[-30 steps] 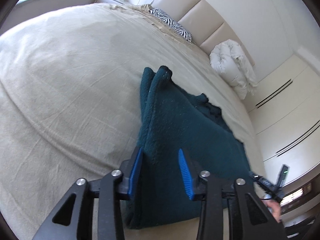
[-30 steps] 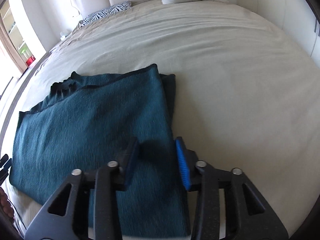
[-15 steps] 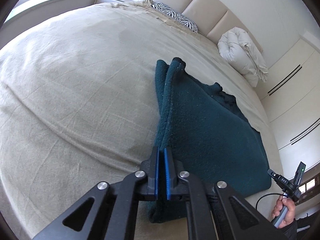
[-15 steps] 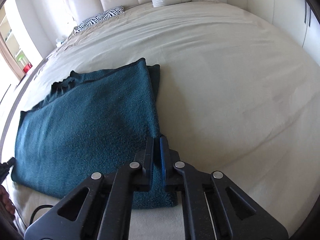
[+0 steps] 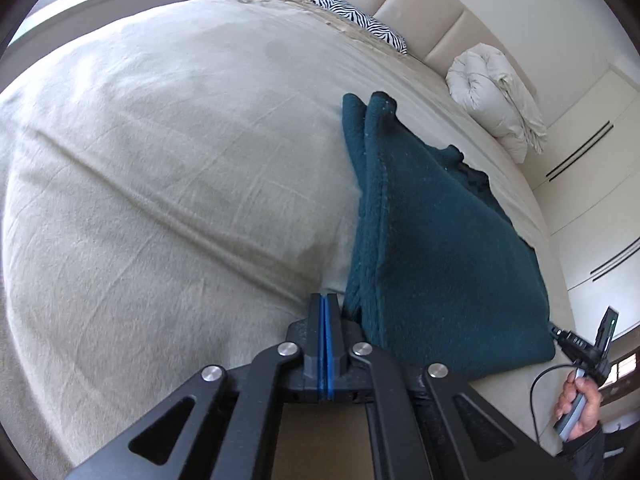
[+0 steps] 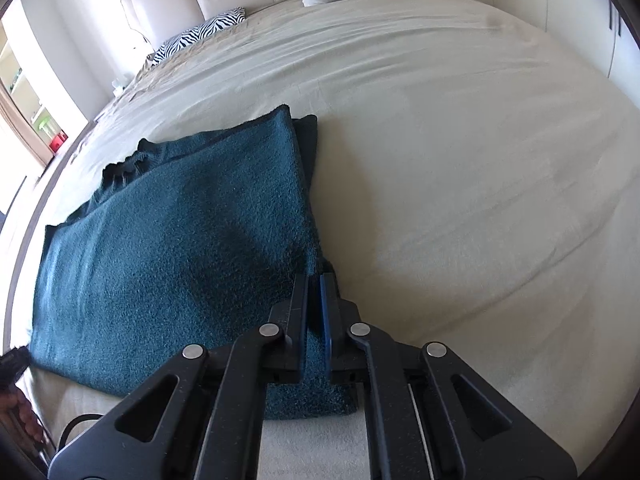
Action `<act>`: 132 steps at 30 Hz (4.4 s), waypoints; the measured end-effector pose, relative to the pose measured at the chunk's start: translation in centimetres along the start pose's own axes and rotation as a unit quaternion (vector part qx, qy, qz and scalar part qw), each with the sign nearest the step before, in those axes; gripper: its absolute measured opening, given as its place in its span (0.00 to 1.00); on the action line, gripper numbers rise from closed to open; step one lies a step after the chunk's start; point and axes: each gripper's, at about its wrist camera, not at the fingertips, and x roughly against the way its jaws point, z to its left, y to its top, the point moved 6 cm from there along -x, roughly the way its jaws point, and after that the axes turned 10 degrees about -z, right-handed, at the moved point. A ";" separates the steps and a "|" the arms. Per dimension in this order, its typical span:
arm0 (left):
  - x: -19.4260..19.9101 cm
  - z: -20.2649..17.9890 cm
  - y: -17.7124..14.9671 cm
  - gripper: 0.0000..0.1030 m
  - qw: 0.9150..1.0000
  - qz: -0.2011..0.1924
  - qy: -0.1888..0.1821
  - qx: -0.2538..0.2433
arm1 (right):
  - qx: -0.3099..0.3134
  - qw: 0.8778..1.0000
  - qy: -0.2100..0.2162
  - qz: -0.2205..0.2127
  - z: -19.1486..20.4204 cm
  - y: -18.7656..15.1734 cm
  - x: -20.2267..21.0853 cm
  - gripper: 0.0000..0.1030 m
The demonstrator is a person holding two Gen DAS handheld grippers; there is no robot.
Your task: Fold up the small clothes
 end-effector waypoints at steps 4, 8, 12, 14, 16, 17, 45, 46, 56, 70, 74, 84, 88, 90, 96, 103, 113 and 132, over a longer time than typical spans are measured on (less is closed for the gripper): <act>0.4 -0.4 -0.2 0.01 1.000 -0.001 0.003 -0.002 | -0.020 1.000 0.004 0.005 -0.3 0.1 0.0 0.06; 2.9 -0.9 0.9 0.02 0.999 -0.038 0.022 -0.012 | -0.030 0.999 -0.011 -0.010 -0.3 1.2 1.2 0.20; 5.2 -4.0 4.8 0.08 0.994 -0.099 0.009 -0.045 | -0.024 0.997 0.009 -0.075 1.4 3.8 3.9 0.68; 4.3 -6.7 6.7 0.39 0.992 -0.105 -0.018 -0.067 | -0.025 0.993 0.054 -0.098 3.5 5.3 4.4 0.68; 2.0 -9.9 8.1 0.52 0.989 -0.100 -0.045 -0.096 | -0.026 0.991 0.104 -0.083 6.3 6.1 3.4 0.68; 0.2 -11.7 8.7 0.52 0.987 -0.095 -0.053 -0.116 | -0.037 0.987 0.139 -0.065 8.4 6.5 2.1 0.68; -3.5 -14.6 2.1 0.64 0.990 -0.027 -0.107 -0.091 | -0.273 0.928 0.251 -0.028 5.5 4.8 -3.8 0.27; -3.1 -15.8 0.4 0.64 0.987 -0.014 -0.123 -0.100 | -0.256 0.923 0.286 -0.004 8.2 3.2 -3.0 0.29; -4.3 -13.0 -3.2 0.43 0.986 0.038 -0.124 -0.104 | -0.234 0.907 0.335 0.100 15.2 -7.5 -5.4 0.23; 2.9 -5.2 -1.0 0.55 0.994 -0.015 -0.094 -0.045 | -0.318 0.933 0.158 -0.055 -4.8 -2.7 -0.2 0.29; 5.1 -3.8 0.7 0.68 0.994 -0.048 -0.088 -0.029 | -0.287 0.941 0.164 -0.075 -2.1 -2.1 2.7 0.47; 0.3 -3.8 3.8 0.69 0.995 -0.041 -0.090 0.021 | -0.143 0.942 0.301 0.039 22.8 -1.9 -3.5 0.50; -2.2 -2.2 3.7 0.71 0.995 0.001 -0.077 0.057 | -0.116 0.947 0.279 0.107 27.2 -4.2 -10.5 0.52; -2.2 -2.2 3.9 0.75 0.994 0.003 -0.091 0.059 | -0.112 0.945 0.290 0.101 27.2 -4.7 -10.8 0.51; -2.8 -1.8 4.4 0.76 0.985 0.018 -0.131 0.115 | -0.115 0.936 0.315 0.102 27.1 -2.6 -9.7 0.55; -3.7 -3.1 3.7 0.69 0.977 0.089 -0.150 0.120 | -0.126 0.914 0.361 0.139 27.9 0.5 -9.5 0.55; -4.5 -2.7 2.3 0.15 0.966 0.132 -0.159 0.155 | -0.147 0.901 0.366 0.182 27.5 -0.7 -9.9 0.55; -0.9 -19.4 6.1 0.14 0.967 0.084 -0.239 0.018 | -0.293 0.846 0.412 0.169 19.9 3.3 -11.2 0.68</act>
